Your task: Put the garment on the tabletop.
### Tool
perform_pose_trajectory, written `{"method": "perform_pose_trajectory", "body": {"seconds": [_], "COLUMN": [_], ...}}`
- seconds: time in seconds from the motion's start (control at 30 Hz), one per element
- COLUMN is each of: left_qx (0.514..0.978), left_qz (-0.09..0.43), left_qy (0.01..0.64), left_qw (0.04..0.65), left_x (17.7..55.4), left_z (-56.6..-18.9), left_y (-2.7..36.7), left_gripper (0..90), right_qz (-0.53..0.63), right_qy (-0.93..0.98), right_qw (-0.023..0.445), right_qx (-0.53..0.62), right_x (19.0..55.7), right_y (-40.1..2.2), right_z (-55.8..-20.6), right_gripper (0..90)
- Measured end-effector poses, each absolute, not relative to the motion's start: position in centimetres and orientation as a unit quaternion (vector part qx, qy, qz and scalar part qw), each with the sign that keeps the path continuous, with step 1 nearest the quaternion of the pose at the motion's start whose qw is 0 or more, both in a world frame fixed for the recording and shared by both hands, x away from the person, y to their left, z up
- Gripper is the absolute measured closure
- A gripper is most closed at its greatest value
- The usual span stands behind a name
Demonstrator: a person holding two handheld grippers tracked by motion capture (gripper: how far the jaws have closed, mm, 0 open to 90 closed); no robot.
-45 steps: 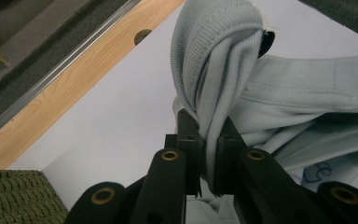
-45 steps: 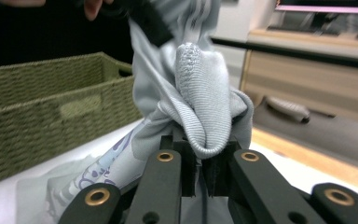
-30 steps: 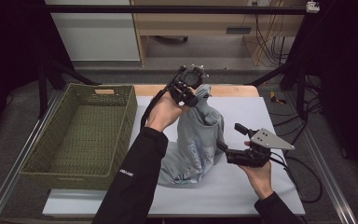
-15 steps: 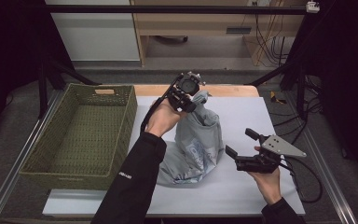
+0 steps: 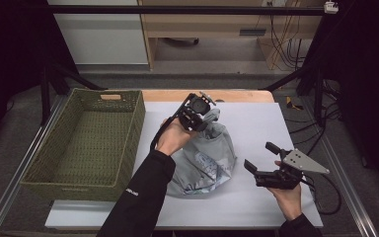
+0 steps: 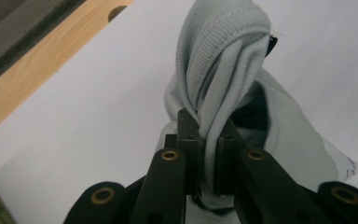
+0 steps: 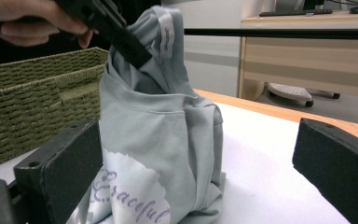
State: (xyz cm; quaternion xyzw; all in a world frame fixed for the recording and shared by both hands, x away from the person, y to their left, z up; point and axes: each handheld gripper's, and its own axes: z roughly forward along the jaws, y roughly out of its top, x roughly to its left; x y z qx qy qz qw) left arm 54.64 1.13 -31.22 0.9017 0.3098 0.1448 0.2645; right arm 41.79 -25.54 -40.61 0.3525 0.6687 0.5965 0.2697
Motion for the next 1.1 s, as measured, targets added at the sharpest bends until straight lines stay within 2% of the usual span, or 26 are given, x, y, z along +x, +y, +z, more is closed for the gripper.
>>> {"method": "perform_pose_trajectory", "body": {"seconds": [0.37, 0.43, 0.6, 0.73, 0.87, 1.1], "left_qx": [0.911, 0.91, 0.899, 0.883, 0.865, 0.832], "left_qz": [0.129, 0.133, 0.147, 0.169, 0.165, 0.17], "left_qy": [0.31, 0.308, 0.307, 0.31, 0.326, 0.316], "left_qw": [0.239, 0.245, 0.276, 0.309, 0.344, 0.423], "left_x": [54.9, 54.8, 54.3, 53.5, 53.0, 50.9], "left_z": [-34.6, -34.4, -32.8, -31.1, -30.5, -30.6], "left_y": [0.5, 0.6, 1.0, 1.7, 2.6, 4.7], "left_gripper": [81.7, 75.1, 47.0, 32.7, 28.3, 21.7], "right_qz": [0.596, 0.592, 0.593, 0.595, 0.593, 0.595], "right_qy": [0.67, 0.674, 0.675, 0.672, 0.673, 0.671], "right_qw": [0.264, 0.262, 0.257, 0.254, 0.259, 0.256], "right_qx": [0.355, 0.356, 0.356, 0.36, 0.357, 0.362], "right_x": [41.7, 41.7, 41.7, 41.7, 41.7, 41.9], "right_y": [-25.9, -25.8, -25.7, -25.7, -25.8, -25.6], "right_z": [-41.4, -41.4, -41.5, -41.5, -41.5, -41.6], "right_gripper": [1.8, 1.5, 1.2, 1.1, 0.9, 0.7]}}
